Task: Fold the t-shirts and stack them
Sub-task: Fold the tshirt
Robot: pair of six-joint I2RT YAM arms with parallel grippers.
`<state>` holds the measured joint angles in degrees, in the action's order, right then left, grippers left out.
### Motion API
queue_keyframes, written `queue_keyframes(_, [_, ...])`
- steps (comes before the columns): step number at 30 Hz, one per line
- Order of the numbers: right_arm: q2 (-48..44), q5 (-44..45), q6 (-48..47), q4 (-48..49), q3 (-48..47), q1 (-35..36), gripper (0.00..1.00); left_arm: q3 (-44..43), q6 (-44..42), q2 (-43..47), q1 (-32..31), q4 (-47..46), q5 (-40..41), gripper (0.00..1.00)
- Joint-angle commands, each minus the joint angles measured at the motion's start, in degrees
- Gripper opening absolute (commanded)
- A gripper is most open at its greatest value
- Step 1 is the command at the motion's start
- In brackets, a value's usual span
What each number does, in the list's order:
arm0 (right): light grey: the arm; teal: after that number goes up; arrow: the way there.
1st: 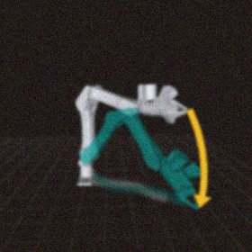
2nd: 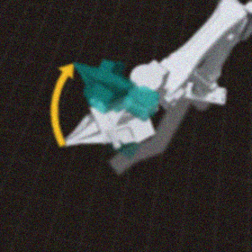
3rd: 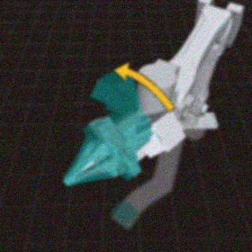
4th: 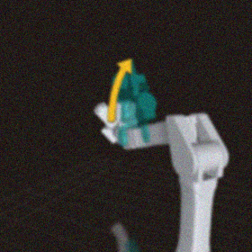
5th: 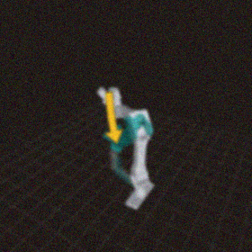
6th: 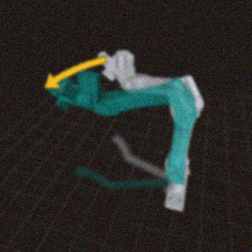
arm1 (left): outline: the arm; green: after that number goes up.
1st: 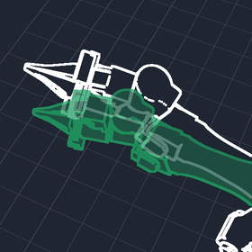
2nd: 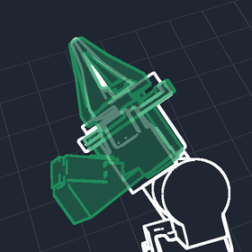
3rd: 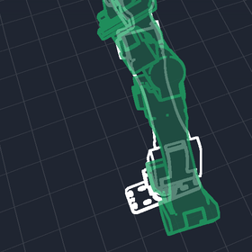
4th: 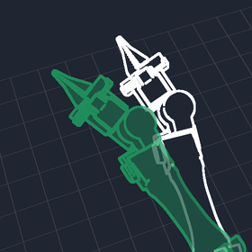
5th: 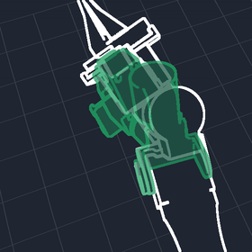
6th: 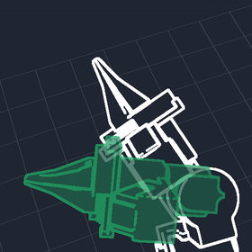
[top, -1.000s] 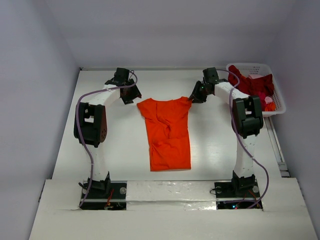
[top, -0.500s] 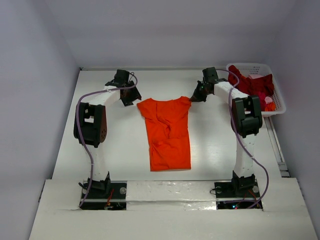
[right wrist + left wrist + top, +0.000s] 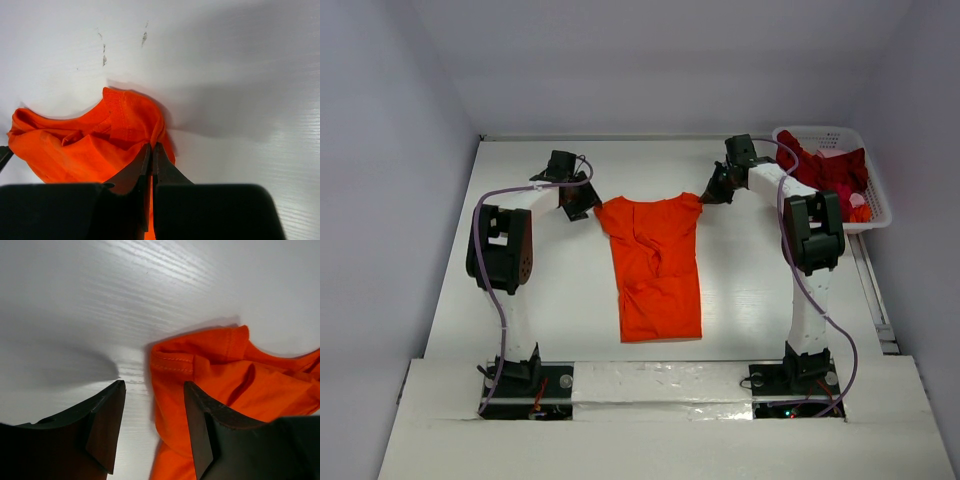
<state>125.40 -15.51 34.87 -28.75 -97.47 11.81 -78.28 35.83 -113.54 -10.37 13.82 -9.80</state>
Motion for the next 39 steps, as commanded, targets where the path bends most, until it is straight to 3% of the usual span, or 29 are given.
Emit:
queue_keyframes(1, [-0.25, -0.22, -0.77, 0.1, -1.67, 0.23, 0.0, 0.5, 1.16, 0.25, 0.53, -4.77, -1.45, 0.46])
queue_keyframes(20, [-0.07, -0.58, -0.86, -0.78, -3.34, 0.23, 0.0, 1.2, 3.1, -4.06, 1.67, -9.17, -5.31, 0.42])
queue_keyframes(33, [-0.16, -0.84, -0.68, -0.6, -3.69, 0.23, 0.0, -0.21, 1.43, -2.83, 1.67, -4.07, -4.35, 0.45])
queue_keyframes(36, [-0.33, -0.93, -0.68, -0.6, -3.43, 0.23, 0.0, 0.5, 1.61, -3.27, 1.67, -4.42, -4.26, 0.4])
queue_keyframes(39, [-0.51, -0.66, -0.95, -0.78, -3.25, 0.23, 0.0, 1.37, 1.87, -3.97, 1.67, -4.51, -4.52, 0.22])
